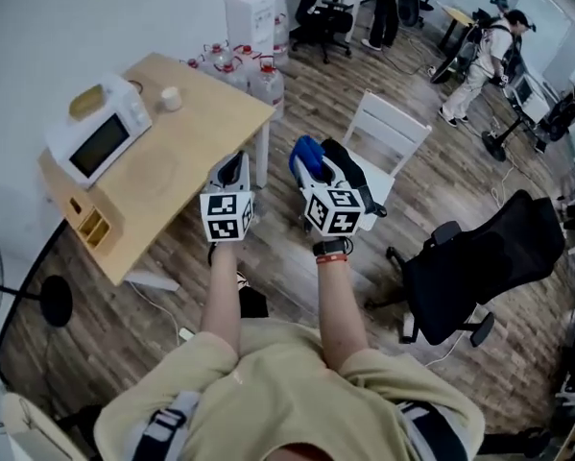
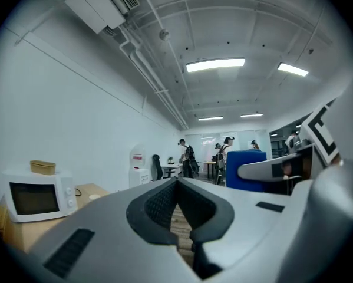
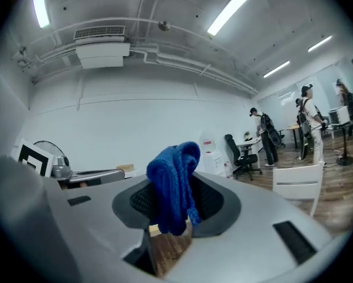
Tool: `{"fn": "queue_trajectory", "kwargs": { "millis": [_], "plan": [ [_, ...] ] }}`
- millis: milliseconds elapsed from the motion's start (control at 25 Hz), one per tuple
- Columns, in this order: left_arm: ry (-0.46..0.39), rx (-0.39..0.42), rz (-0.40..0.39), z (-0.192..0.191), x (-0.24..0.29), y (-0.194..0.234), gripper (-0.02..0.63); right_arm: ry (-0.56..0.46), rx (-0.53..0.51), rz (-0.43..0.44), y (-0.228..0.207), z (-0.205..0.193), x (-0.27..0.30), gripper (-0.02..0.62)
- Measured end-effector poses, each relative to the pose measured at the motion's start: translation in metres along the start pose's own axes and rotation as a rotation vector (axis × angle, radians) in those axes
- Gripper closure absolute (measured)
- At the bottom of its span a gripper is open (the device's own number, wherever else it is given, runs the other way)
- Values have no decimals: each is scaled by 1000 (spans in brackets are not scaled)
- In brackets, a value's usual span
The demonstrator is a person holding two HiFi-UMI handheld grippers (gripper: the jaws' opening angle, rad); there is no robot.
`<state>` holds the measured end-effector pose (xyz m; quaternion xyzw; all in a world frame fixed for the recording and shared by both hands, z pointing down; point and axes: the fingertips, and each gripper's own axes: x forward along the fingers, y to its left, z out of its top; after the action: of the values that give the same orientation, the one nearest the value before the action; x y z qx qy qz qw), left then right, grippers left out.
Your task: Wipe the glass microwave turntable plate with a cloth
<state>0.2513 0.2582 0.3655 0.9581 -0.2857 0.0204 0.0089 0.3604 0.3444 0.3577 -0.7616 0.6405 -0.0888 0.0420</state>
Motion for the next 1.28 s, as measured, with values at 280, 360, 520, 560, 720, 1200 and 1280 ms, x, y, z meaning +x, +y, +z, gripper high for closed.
{"fn": "queue_trajectory", "kwargs": {
  "millis": [280, 360, 520, 560, 720, 1200, 1280],
  "plan": [
    [-2, -25, 177, -6, 13, 126, 586, 46, -3, 197, 74, -7, 128, 457],
    [-2, -41, 240, -11, 14, 166, 586, 59, 27, 266, 98, -14, 165, 457],
    [8, -53, 330, -19, 18, 241, 586, 92, 48, 355, 143, -23, 238, 457],
    [10, -55, 350, -20, 17, 260, 586, 99, 50, 378, 157, -25, 254, 457],
    [18, -69, 445, -27, 7, 336, 586, 132, 59, 491, 222, -37, 314, 457],
    [84, -112, 645, -61, -30, 455, 586, 290, 91, 699, 334, -88, 406, 457],
    [96, -100, 665, -65, -30, 468, 586, 305, 98, 727, 346, -94, 422, 457]
  ]
}}
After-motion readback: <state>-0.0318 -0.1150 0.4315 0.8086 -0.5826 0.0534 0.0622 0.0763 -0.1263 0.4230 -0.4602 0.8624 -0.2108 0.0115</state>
